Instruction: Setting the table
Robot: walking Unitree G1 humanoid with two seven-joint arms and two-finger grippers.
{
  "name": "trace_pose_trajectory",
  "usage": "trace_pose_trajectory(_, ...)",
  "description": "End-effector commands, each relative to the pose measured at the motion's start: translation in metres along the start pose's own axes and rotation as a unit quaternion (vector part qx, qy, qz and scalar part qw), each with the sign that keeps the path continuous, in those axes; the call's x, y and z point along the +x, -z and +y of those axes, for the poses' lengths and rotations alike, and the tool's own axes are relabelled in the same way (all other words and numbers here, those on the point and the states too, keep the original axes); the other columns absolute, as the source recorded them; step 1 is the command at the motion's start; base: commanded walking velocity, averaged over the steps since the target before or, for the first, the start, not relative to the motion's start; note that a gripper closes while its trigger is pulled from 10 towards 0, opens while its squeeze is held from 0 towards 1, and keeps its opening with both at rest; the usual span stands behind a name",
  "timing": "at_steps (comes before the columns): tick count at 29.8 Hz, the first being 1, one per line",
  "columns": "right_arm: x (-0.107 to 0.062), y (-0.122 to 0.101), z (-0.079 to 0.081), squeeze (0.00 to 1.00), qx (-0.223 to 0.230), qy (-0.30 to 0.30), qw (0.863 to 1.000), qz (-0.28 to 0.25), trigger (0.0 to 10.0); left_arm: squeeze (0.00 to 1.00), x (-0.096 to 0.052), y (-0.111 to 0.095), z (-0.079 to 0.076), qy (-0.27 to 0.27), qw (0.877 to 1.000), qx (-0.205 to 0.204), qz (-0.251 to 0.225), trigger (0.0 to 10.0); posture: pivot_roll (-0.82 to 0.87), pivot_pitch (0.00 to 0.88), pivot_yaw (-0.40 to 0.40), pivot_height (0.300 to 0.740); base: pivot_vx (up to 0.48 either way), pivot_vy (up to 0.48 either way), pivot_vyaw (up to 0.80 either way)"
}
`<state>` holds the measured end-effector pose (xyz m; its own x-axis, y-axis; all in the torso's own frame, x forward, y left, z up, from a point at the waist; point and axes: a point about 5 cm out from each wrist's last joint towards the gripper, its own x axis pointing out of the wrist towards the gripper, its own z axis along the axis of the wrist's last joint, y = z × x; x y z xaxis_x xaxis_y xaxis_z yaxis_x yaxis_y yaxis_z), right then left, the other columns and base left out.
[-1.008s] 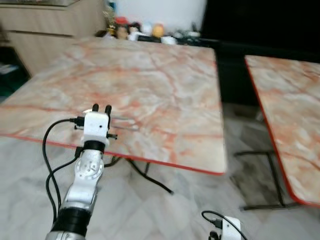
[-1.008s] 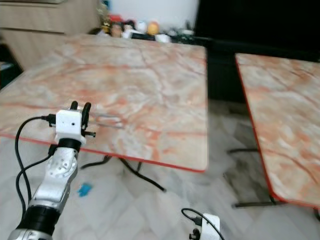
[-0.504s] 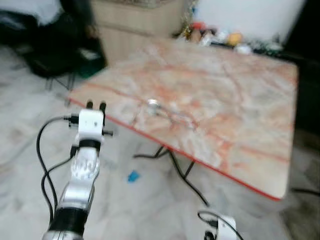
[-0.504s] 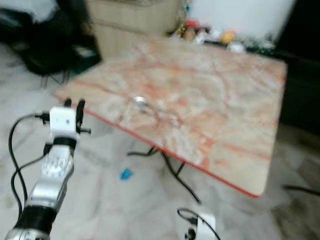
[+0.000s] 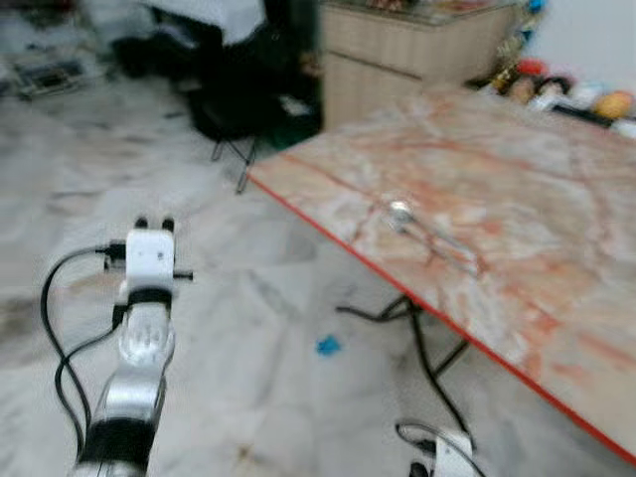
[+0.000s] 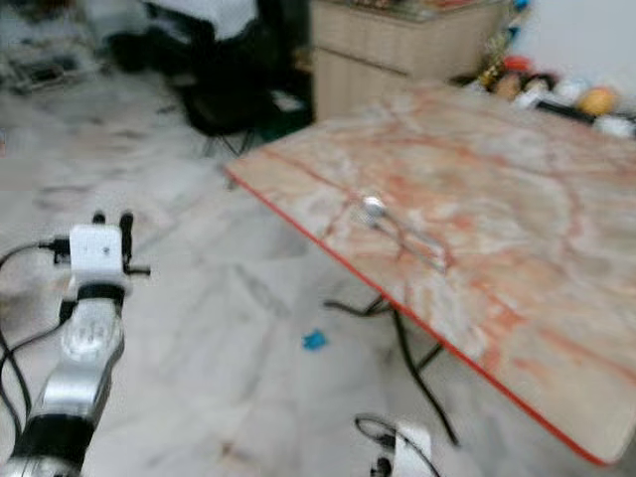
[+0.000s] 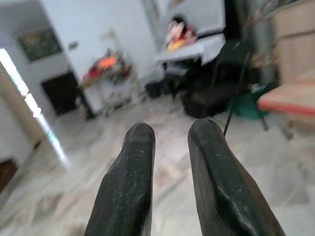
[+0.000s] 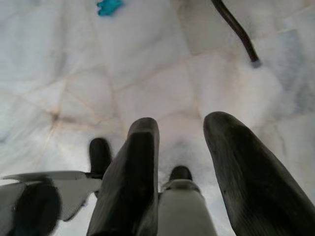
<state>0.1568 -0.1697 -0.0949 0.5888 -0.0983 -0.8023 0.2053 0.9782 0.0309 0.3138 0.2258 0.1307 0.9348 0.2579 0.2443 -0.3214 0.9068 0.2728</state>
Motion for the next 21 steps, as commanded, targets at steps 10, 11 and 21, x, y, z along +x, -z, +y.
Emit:
trace_pose_trajectory(10, 0.000, 0.000, -0.001, 0.00, 0.004, 0.010, 1.000, 0.000, 10.0, 0.00, -0.049, 0.096, -0.019, 0.130, 0.952, -0.077, 0.268, 10.0, 0.07, 0.000, -0.012, 0.740, 0.000, 0.000, 0.00)
trace_pose_trajectory(11, 0.000, 0.000, -0.001, 0.00, 0.005, 0.010, 1.000, -0.001, 10.0, 0.00, -0.057, 0.102, -0.024, 0.154, 0.943, -0.076, 0.285, 10.0, 0.07, 0.000, -0.012, 0.740, 0.000, 0.000, 0.00)
trace_pose_trajectory(21, 0.000, -0.001, -0.001, 0.00, 0.002, 0.010, 1.000, -0.006, 10.0, 0.00, -0.108, 0.139, -0.043, 0.169, 0.888, -0.111, 0.413, 10.0, 0.06, 0.000, -0.011, 0.740, 0.000, 0.000, 0.00)
